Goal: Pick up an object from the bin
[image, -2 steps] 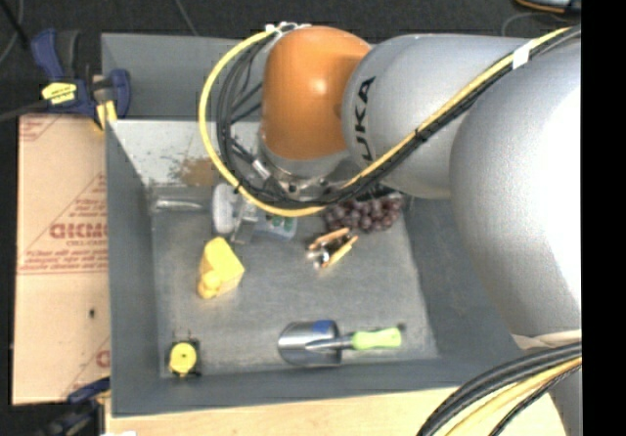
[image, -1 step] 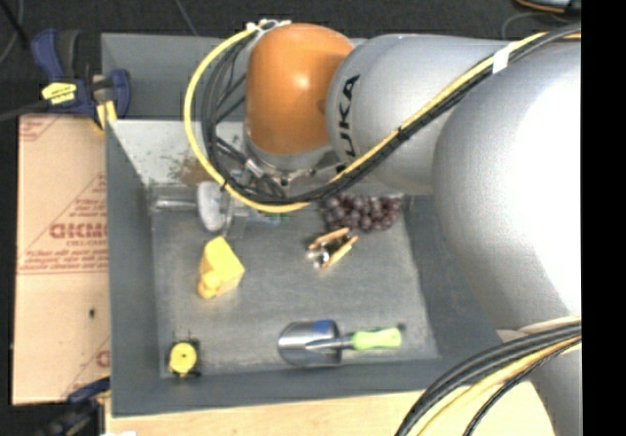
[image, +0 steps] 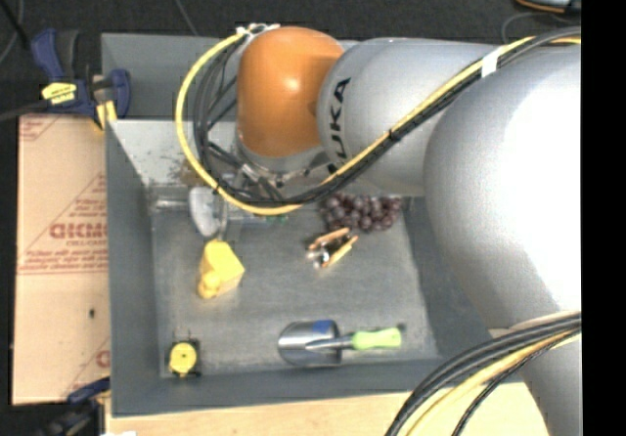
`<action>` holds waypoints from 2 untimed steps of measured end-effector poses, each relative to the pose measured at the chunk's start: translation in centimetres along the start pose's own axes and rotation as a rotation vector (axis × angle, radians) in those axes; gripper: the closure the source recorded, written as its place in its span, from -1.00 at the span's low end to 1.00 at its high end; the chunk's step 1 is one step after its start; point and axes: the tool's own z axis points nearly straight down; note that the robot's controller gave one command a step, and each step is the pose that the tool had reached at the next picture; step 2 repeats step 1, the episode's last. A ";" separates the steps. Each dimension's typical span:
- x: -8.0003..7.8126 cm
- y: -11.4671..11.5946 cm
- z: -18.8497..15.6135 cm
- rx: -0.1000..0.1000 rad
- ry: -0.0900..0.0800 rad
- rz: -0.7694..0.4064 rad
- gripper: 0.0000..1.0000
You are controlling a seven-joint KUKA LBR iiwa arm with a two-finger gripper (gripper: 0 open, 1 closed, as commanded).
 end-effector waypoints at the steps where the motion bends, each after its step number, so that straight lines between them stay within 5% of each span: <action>1: -0.6 0.2 -3.4 -0.001 -0.010 0.003 1.00; 2: -0.6 0.2 -3.4 -0.001 -0.010 0.003 1.00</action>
Offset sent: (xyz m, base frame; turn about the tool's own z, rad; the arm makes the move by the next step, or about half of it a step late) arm 0.0094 0.0084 0.0580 0.0217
